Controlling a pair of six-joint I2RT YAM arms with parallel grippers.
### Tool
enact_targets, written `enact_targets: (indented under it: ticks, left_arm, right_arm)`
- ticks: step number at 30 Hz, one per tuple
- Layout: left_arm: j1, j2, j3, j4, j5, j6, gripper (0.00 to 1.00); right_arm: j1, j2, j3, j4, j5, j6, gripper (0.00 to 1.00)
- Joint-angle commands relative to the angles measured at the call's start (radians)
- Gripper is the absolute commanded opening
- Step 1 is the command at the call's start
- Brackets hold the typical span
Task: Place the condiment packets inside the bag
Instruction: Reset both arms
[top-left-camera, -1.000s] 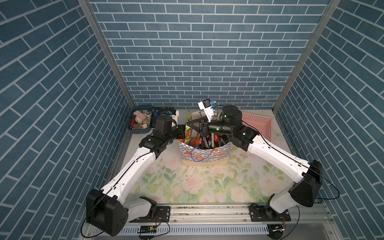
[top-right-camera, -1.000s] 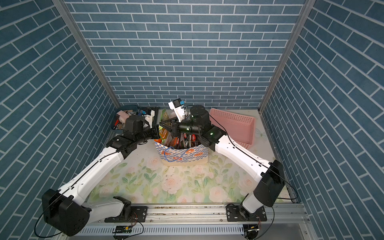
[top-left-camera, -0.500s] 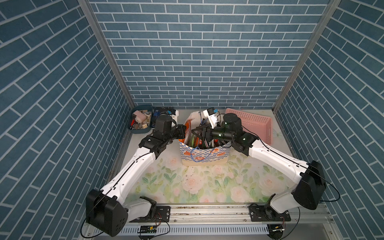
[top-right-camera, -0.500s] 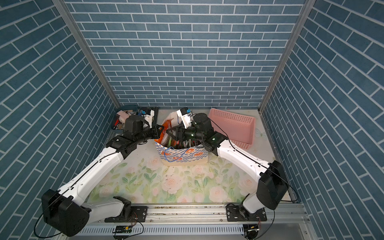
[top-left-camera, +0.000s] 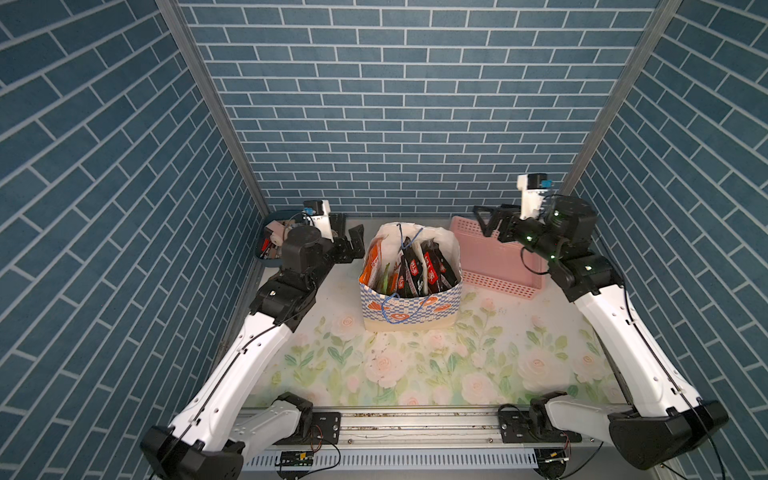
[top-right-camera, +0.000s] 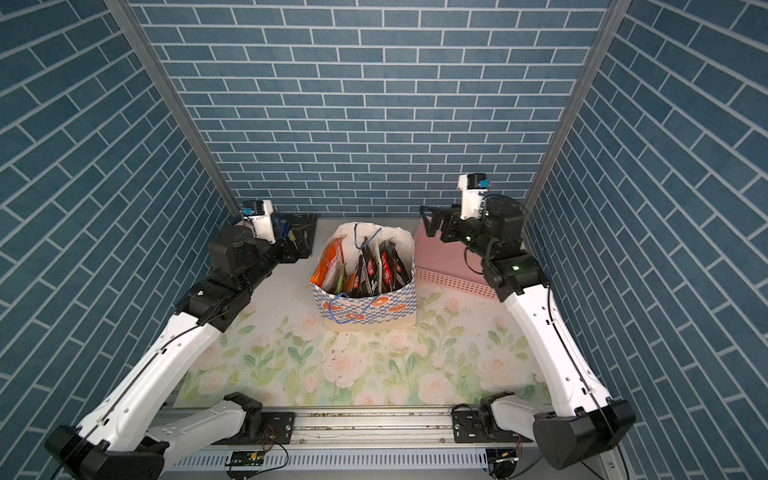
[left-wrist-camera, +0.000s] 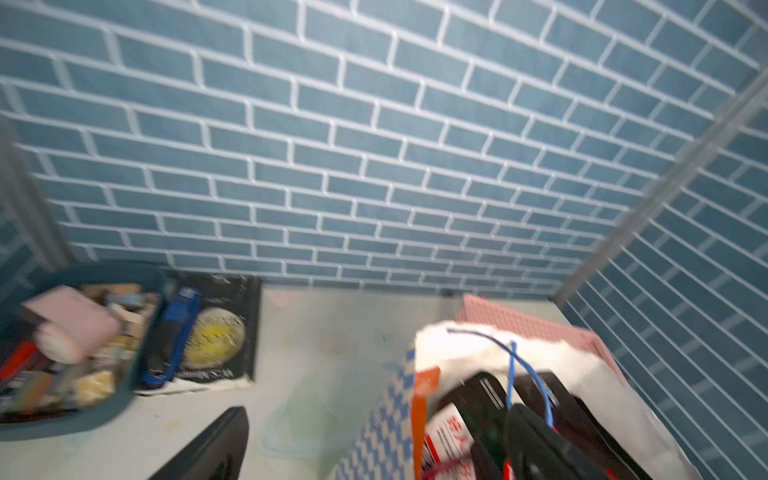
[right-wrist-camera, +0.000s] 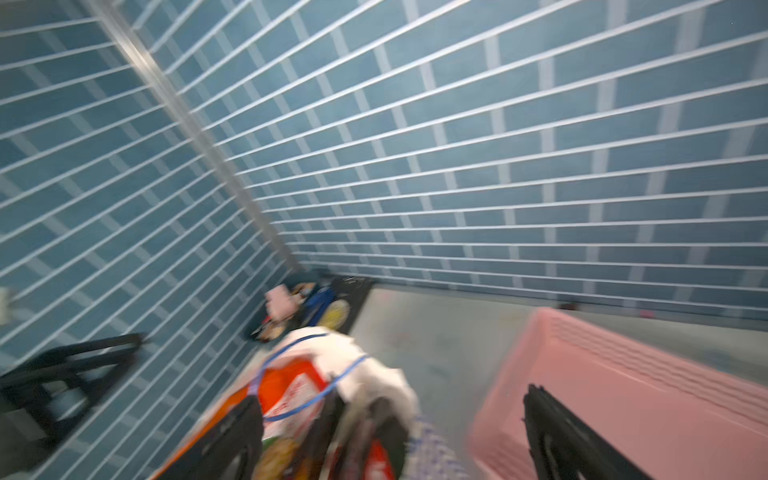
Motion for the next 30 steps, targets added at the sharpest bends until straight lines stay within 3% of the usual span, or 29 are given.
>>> enact_targets:
  ticks: [1,4,8,13,16,23,26,30]
  left_arm:
    - [0.070,-0.031,-0.155,0.182,-0.390,0.143,1.00]
    - [0.179,-0.043,-0.417,0.437,-0.383,0.208,1.00]
    - [0.218,0.000,-0.686,0.734,-0.341,0.212,1.00]
    - [0.224,0.172,-0.817,0.951,-0.290,0.210,1.00]
    - [0.237,0.273,-0.925,1.235,-0.240,0.223,1.00]
    - [0.283,0.449,-0.926,1.413,-0.138,0.256,1.00]
    - [0.307,0.447,-0.934,1.419,-0.110,0.234,1.00]
    - [0.307,0.445,-0.937,1.419,-0.108,0.234,1.00]
  right_arm:
    - [-0.164,-0.060,-0.166,-0.011,0.142,-0.176,1.00]
    - [-0.305,-0.128,-0.427,0.227,0.124,-0.253,1.00]
    - [-0.355,-0.198,-0.765,0.576,0.139,-0.362,1.00]
    - [-0.363,-0.129,-0.965,0.810,0.120,-0.346,1.00]
    - [-0.363,-0.106,-1.088,1.007,0.131,-0.339,1.00]
    - [-0.362,0.049,-1.204,1.345,0.089,-0.295,1.00]
    - [-0.341,0.135,-1.196,1.444,0.062,-0.260,1.00]
    - [-0.292,0.264,-1.186,1.539,0.124,-0.291,1.00]
